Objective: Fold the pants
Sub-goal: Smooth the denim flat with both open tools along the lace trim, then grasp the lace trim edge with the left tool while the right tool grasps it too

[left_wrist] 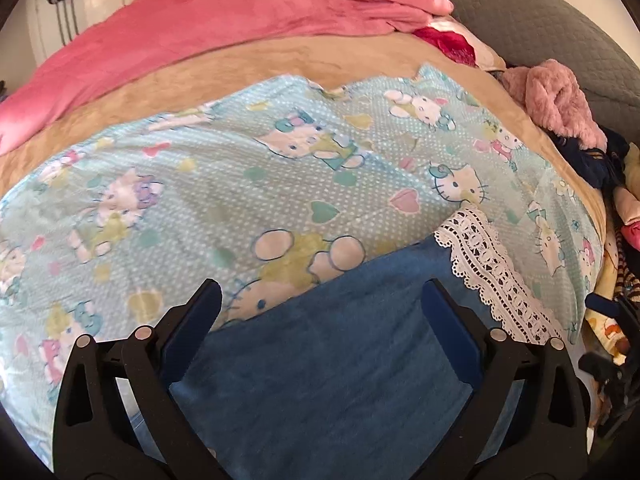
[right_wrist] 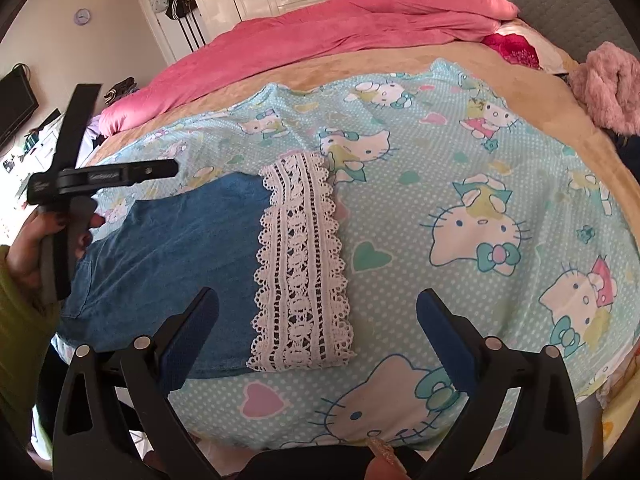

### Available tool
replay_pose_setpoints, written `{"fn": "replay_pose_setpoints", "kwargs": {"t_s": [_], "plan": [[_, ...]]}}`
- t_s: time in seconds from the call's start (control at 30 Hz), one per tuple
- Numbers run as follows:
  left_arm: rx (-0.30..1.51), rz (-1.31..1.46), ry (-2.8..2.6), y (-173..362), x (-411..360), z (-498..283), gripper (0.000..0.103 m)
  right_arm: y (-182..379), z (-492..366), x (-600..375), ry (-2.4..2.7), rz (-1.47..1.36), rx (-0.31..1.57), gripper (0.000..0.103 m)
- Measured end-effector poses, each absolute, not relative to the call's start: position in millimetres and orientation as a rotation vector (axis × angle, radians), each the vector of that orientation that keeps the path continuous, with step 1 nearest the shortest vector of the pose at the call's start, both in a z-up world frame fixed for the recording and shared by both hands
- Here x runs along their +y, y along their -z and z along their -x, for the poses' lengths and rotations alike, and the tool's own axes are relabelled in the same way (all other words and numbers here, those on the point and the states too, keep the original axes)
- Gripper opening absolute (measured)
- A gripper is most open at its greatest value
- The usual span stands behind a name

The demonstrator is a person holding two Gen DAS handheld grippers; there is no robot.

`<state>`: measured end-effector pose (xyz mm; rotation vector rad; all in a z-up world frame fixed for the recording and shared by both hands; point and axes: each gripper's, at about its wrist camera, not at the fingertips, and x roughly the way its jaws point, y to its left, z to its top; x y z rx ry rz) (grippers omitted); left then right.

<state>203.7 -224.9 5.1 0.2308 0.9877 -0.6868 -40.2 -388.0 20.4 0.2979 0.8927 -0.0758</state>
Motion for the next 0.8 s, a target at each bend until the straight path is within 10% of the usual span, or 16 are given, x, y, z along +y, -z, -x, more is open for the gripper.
{"fn": "replay_pose_setpoints", "kwargs": {"t_s": [0.63, 0.8], "plan": [[1.087, -0.275, 0.920, 55.9, -308.3, -218.7, 0.093, 17.5, 20.2, -364.3, 0.045, -0.339, 1.018, 0.099], [1.108, -0.185, 0.973, 51.5, -306.1, -218.4, 0.061, 17.1, 18.7, -372.0, 0.018, -0.405, 0.992, 0.098]]}}
